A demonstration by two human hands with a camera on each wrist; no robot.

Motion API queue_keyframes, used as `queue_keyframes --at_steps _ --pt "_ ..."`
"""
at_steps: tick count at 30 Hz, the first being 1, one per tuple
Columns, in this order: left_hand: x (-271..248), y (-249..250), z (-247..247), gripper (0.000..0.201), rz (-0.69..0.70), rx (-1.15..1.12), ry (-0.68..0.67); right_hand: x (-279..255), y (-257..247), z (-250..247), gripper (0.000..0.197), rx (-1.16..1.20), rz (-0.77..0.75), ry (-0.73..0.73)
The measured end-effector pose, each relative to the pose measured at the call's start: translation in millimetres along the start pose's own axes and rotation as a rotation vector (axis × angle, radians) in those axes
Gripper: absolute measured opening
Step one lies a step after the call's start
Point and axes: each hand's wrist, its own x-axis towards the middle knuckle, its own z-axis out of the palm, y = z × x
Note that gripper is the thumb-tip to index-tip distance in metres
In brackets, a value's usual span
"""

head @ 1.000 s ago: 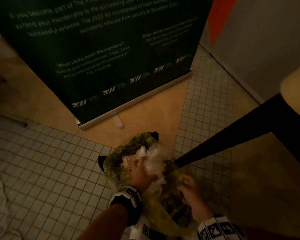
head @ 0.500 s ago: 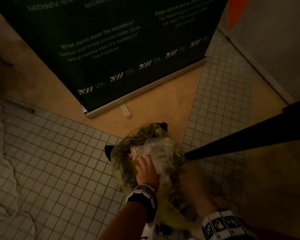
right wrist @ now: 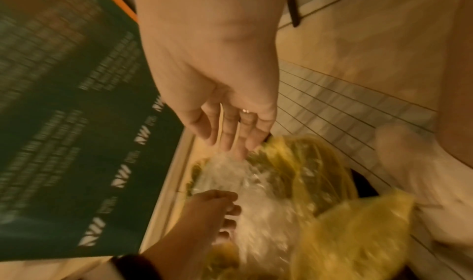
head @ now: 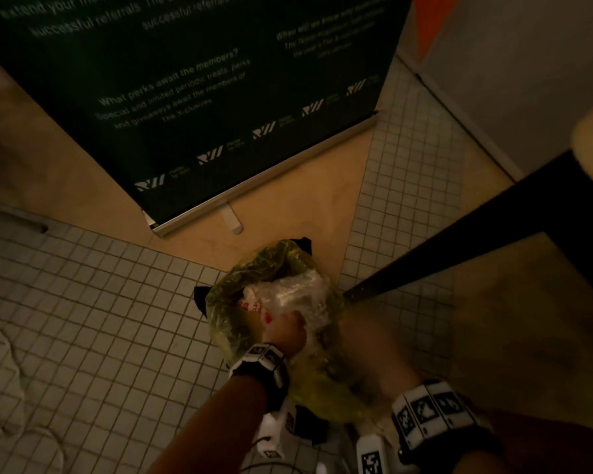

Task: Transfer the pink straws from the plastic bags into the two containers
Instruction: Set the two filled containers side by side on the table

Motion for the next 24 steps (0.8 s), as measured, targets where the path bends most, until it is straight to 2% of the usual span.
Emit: queue_keyframes --at_steps 3,8,12,14,15,17,20,24 --pt "-16.7 19.1 -34.2 0.025 0.068 -0.1 0.179 -26.8 -22.5 -21.1 0.012 -0.096 -0.192 0.072" --pt "-60.0 75.5 -96.0 0.017 0.293 -0.244 0.457 -93.4 -70.4 -48.1 0.018 -0.189 -0.529 0.16" --pt "-121.1 130.7 -141.1 0.036 0.429 -0.394 0.684 -149.6 -99.1 -56.2 0.022 -0.327 -0.706 0.224" --pt "-150.8 155.9 -157.3 0.017 0.494 -0.458 0.77 -184.1 -110.9 -63.3 0.027 -0.357 -0.796 0.235" --pt "-165.0 168.3 -164.4 0.016 0.546 -0.499 0.81 -202.7 -115.5 -68.7 0.028 -0.372 -0.837 0.245" --pt "-191.7 188.9 -176.5 0.028 0.641 -0.524 0.884 -240.7 -122.8 -81.3 0.028 -0.385 -0.895 0.285" --pt "-238.3 223.5 -189.0 0.029 0.829 -0.483 0.933 -297.2 -124.6 -106.5 0.026 -0.327 -0.951 0.373" --pt "-301.7 278.0 -188.7 0.043 1.08 -0.473 0.87 -363.6 -114.0 -156.5 0.026 -0.184 -1.005 0.489"
